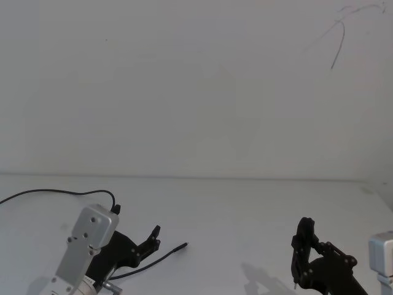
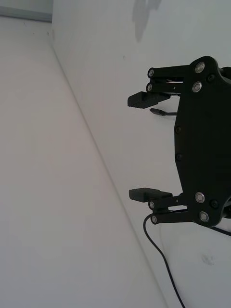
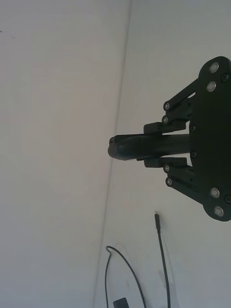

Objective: Pick up the data cable with the one hand.

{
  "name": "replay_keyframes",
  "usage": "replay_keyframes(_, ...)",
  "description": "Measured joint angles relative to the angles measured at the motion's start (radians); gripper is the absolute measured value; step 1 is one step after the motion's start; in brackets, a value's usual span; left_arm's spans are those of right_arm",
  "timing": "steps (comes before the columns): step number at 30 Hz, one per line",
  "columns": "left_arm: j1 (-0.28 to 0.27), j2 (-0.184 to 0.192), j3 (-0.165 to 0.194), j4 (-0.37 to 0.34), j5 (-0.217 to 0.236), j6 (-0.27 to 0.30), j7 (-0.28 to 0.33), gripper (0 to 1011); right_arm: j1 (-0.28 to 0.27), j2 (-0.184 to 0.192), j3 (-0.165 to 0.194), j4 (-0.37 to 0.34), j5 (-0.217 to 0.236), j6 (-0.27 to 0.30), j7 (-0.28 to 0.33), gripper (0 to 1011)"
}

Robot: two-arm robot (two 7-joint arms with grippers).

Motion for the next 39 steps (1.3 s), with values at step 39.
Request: replay_keyframes(39,0.0,0.0,0.0,0.0,0.0,0.0,0.0,1001,0.0,0.0,0.0,0.0,0.0,0.0,0.0,283)
